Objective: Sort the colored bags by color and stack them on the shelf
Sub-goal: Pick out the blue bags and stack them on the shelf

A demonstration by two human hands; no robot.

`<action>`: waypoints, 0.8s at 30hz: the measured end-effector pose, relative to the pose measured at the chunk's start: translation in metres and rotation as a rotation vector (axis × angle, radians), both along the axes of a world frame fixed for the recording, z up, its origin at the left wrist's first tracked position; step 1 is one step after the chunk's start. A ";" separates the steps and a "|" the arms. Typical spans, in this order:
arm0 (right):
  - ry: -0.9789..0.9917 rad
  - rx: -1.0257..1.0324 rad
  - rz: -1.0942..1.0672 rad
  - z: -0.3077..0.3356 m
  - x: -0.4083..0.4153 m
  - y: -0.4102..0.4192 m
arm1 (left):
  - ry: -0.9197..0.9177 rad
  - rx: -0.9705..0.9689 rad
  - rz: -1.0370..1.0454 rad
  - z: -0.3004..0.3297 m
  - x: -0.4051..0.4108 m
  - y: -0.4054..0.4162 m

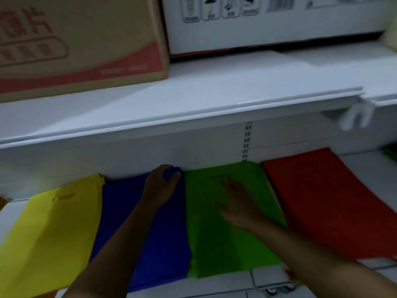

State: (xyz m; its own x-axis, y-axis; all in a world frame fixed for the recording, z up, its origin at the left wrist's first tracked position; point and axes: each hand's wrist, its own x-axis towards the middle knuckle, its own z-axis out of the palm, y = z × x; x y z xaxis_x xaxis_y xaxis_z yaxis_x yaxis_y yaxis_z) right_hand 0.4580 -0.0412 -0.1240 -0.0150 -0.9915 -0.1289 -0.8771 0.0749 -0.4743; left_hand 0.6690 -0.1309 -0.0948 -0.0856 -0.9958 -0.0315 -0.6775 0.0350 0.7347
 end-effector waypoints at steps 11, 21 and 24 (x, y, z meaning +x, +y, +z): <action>0.175 -0.121 -0.301 0.044 -0.254 0.115 | -0.049 -0.157 -0.384 0.064 -0.302 0.076; 0.141 -0.022 -0.570 0.055 -0.470 0.219 | -0.014 -0.106 -0.599 0.075 -0.538 0.163; 0.121 -0.014 -0.619 0.049 -0.509 0.228 | -0.052 -0.096 -0.655 0.069 -0.587 0.166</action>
